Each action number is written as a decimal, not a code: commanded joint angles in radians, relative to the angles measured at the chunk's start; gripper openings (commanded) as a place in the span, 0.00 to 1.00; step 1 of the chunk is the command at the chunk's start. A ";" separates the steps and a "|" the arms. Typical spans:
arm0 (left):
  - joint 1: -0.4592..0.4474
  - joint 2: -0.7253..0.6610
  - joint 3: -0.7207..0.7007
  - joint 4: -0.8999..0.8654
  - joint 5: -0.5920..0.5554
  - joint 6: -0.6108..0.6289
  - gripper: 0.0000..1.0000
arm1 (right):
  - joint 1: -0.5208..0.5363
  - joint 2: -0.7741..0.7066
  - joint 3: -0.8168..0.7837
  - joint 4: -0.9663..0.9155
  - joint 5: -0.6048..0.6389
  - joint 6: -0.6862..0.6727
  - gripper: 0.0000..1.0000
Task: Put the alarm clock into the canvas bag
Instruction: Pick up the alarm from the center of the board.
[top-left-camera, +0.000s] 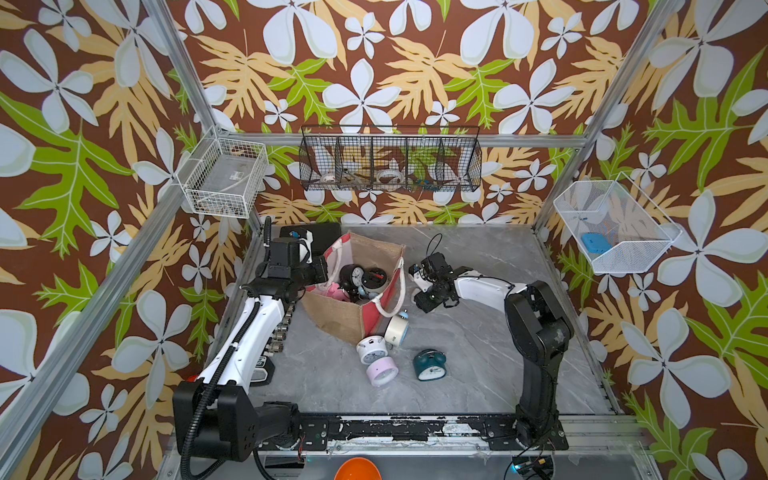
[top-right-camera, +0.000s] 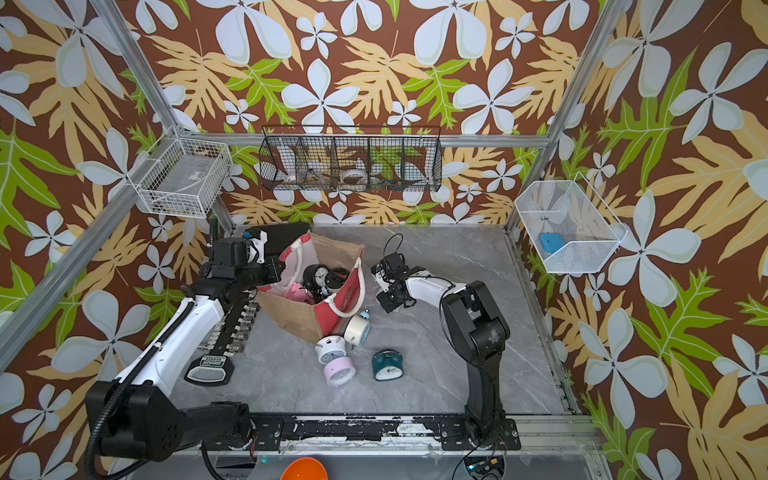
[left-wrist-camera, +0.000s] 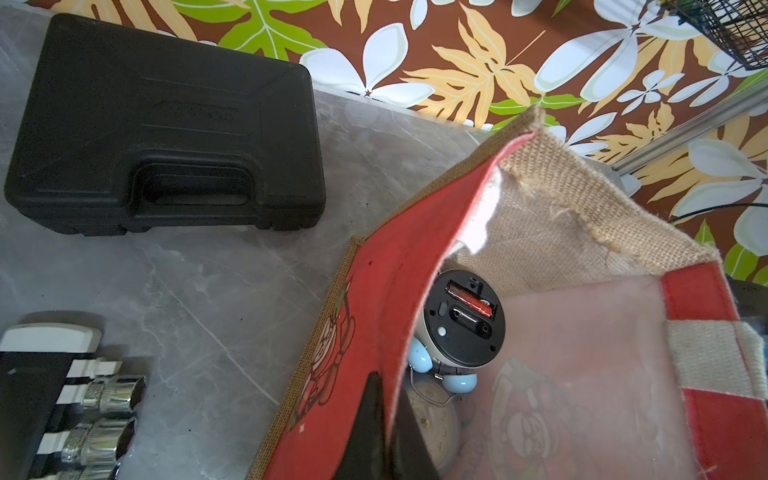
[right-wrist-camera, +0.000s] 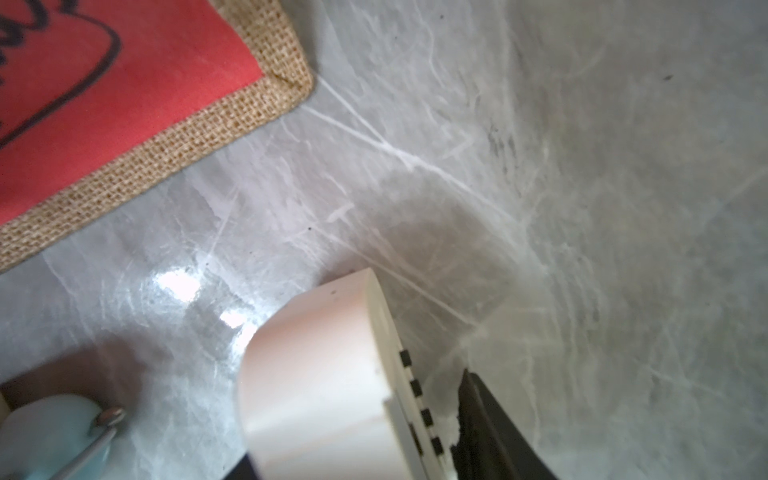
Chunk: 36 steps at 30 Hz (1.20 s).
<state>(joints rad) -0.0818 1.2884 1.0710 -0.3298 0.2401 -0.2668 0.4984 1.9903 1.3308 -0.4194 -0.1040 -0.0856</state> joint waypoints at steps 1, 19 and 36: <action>0.000 -0.006 0.001 0.019 0.005 0.000 0.00 | 0.000 -0.010 0.008 -0.009 -0.001 0.007 0.50; 0.000 -0.005 0.000 0.021 0.008 -0.001 0.00 | 0.000 -0.074 0.022 -0.036 -0.001 0.014 0.35; 0.000 -0.009 -0.002 0.022 0.005 0.000 0.00 | 0.000 -0.177 0.064 -0.114 0.031 0.019 0.28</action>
<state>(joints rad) -0.0818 1.2869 1.0710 -0.3298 0.2405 -0.2668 0.4988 1.8439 1.3830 -0.5079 -0.0963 -0.0784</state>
